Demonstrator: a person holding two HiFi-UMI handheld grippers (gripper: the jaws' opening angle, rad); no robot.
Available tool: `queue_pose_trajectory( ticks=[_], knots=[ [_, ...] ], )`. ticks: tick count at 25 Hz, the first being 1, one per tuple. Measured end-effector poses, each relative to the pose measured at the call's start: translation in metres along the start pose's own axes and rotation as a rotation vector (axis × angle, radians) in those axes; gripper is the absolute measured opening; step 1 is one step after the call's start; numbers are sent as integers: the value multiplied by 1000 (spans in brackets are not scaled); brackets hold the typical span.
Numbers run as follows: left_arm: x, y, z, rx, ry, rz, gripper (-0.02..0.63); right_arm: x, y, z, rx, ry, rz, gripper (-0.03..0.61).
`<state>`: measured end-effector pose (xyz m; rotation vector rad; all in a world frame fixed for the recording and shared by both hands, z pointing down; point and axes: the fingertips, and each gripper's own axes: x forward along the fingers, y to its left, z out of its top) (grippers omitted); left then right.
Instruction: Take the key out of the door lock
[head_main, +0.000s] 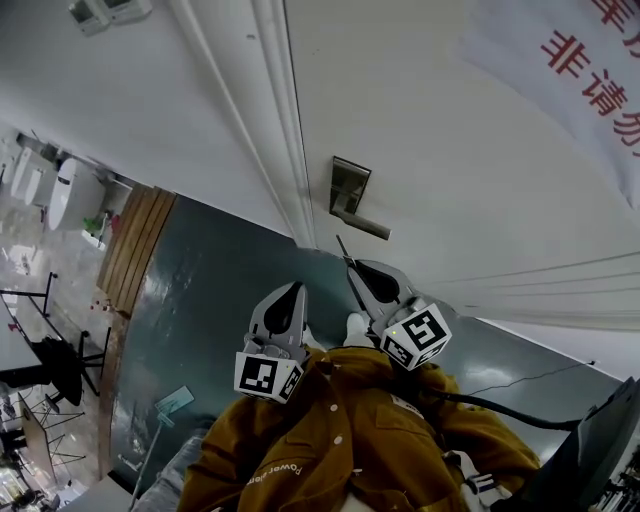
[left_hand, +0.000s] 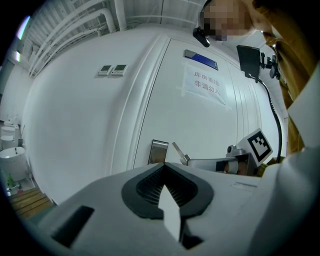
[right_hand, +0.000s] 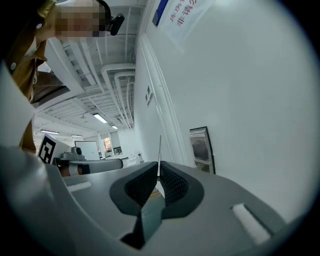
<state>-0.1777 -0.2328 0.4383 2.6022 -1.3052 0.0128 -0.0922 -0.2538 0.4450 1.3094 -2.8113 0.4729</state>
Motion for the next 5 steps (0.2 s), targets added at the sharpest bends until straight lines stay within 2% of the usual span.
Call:
queue_pose_trajectory(
  ticks=[5],
  knots=[
    [0, 3, 2, 3, 0, 4, 0, 3, 2, 2, 6, -4, 10, 28]
  ],
)
